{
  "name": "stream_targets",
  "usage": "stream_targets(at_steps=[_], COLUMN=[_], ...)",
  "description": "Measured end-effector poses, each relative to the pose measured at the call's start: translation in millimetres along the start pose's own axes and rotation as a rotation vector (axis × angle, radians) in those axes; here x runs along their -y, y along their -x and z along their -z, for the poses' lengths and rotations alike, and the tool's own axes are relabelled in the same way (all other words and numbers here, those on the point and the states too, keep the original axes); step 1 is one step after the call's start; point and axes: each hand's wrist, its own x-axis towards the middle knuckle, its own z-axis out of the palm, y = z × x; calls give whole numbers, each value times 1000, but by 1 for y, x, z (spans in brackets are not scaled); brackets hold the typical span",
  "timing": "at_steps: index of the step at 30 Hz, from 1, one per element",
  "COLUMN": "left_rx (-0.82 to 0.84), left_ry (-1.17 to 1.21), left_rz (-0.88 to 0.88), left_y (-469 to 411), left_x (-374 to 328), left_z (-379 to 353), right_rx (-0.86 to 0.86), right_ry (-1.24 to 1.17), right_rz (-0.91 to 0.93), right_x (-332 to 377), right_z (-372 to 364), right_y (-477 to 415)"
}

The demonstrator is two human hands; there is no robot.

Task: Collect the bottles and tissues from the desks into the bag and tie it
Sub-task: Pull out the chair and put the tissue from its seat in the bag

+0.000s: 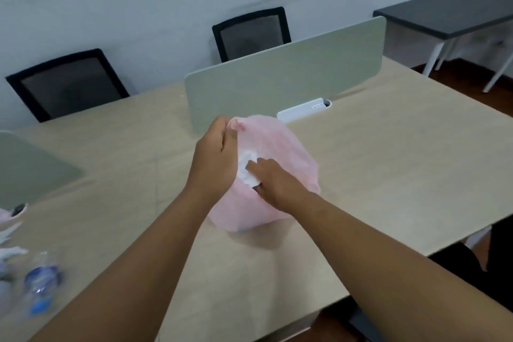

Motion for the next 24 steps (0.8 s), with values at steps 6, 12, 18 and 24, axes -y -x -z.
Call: stream_targets(at_steps=[6, 12, 18, 24], left_rx=[-31, -78, 36, 142], left_ry=[-71, -114, -34, 25], left_rz=[-5, 22, -40, -120], left_y=[-11, -28, -24, -10], left_x=[22, 39, 25, -17], left_z=[47, 58, 13, -46], right_rx=[370, 357, 297, 212], right_ry=[83, 506, 809, 758], right_rz=[-212, -207, -252, -428], right_x=[7, -5, -40, -77], right_z=[11, 54, 102, 139], right_y=[-8, 12, 65, 146])
